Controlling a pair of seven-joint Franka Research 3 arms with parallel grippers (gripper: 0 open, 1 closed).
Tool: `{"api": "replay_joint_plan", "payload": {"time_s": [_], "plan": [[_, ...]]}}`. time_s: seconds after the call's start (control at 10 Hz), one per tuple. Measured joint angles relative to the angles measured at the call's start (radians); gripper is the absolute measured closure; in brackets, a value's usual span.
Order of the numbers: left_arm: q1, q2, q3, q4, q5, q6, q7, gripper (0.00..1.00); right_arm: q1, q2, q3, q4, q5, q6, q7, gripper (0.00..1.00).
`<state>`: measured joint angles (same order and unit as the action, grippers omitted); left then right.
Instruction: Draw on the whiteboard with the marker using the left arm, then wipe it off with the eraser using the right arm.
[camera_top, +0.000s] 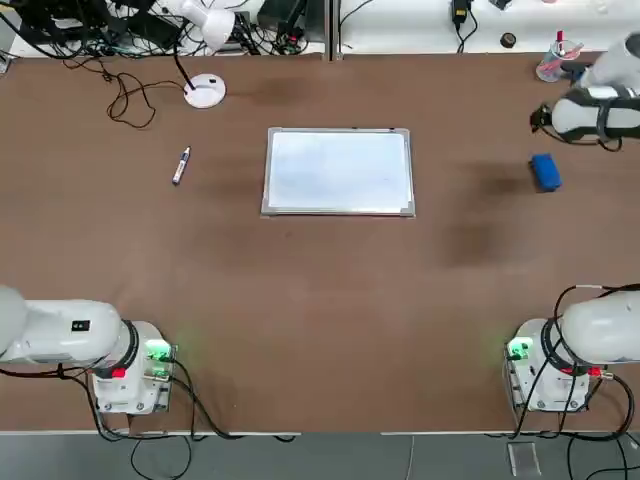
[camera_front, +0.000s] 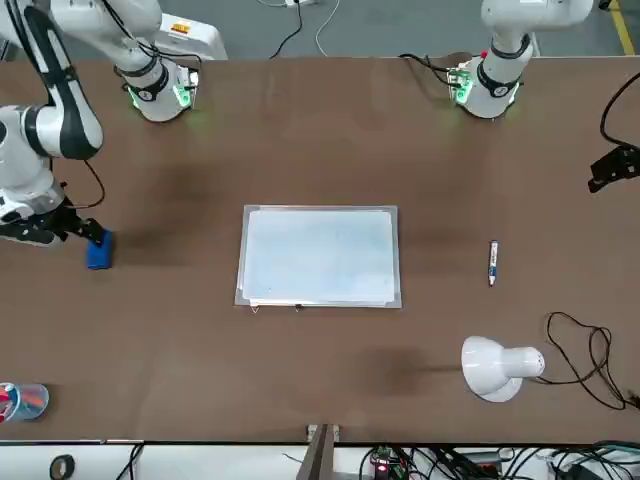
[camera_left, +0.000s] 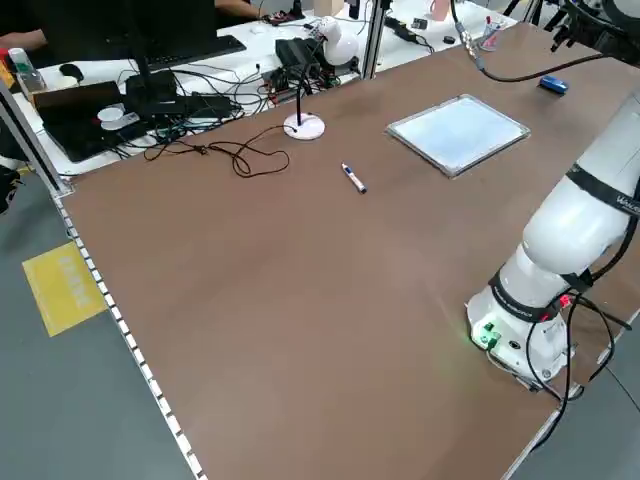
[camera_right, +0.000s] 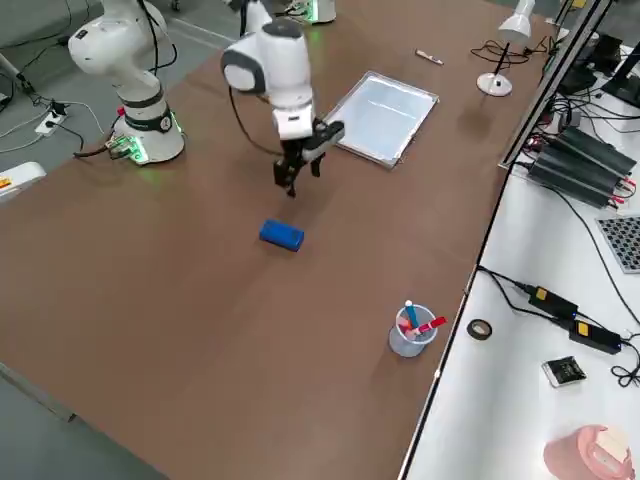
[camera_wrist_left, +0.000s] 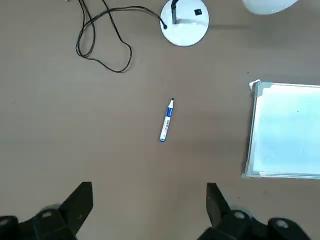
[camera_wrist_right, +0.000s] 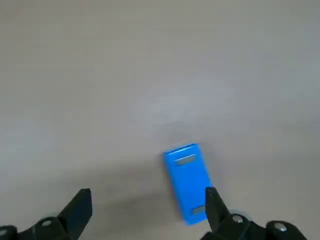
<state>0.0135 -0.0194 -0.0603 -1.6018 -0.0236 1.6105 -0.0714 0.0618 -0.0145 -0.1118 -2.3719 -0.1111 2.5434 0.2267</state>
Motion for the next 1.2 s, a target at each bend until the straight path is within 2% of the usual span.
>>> {"api": "replay_joint_plan", "payload": {"time_s": [0.2,0.5,0.8,1.2], "plan": [[-0.001,0.000,-0.001,0.000,0.000,0.000,0.000,0.00,0.036,-0.018,0.009,0.119,0.003,-0.191,0.016,0.00],[0.000,0.000,0.000,0.001,0.000,0.000,0.000,0.00,0.062,-0.019,-0.008,0.383,0.004,-0.477,-0.045,0.00],[0.002,0.000,0.003,0.003,0.004,0.000,-0.003,0.00,0.106,-0.007,-0.083,0.557,0.003,-0.602,-0.145,0.00],[0.003,0.000,0.004,0.004,0.048,0.000,-0.004,0.00,0.096,0.013,-0.119,0.776,0.016,-0.813,-0.201,0.00]]}}
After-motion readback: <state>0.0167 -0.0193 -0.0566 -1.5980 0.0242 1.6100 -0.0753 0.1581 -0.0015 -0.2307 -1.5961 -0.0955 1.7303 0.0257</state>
